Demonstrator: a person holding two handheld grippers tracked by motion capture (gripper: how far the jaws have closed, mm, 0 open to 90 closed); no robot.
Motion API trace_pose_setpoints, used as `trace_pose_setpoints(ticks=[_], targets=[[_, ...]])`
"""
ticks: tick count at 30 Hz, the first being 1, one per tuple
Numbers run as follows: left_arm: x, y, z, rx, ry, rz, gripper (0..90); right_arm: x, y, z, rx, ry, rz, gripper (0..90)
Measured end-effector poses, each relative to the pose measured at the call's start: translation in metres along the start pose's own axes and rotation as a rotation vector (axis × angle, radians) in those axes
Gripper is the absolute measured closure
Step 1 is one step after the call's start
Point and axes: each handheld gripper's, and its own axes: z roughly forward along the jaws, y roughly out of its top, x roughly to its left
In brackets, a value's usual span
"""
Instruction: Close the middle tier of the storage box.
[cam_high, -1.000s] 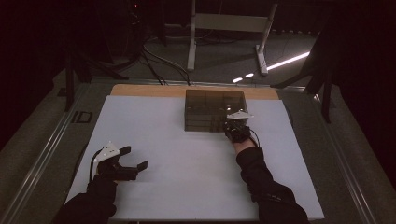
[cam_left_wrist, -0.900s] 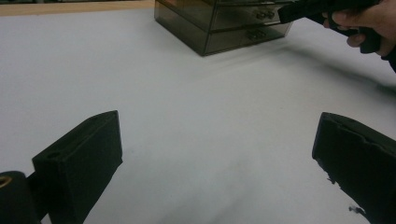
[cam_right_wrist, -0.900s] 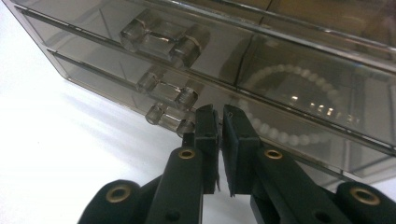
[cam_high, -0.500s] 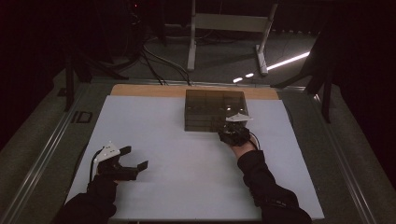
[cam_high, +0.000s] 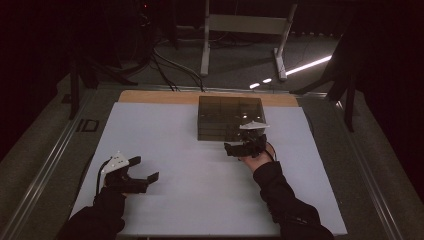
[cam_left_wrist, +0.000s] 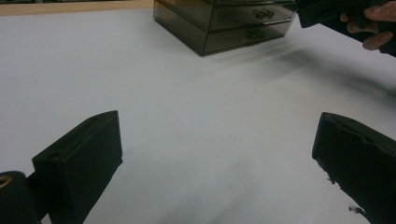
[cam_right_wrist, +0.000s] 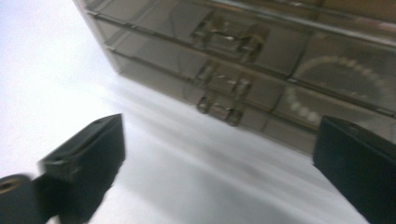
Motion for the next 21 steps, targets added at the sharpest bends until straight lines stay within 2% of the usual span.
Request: trace_pose_setpoints(ticks=[12,21], targets=[[-0.0003,0.0007,0.0032,0.005,-0.009,0.006,3.2,0.0036,0.0054,-0.0059,-0.022,0.03,-0.024,0.0],[-0.0007,0.0002,0.0038,0.01,-0.015,0.01,3.2,0.0031,0.0098,-0.0101,-0.032,0.086,-0.052,0.0]])
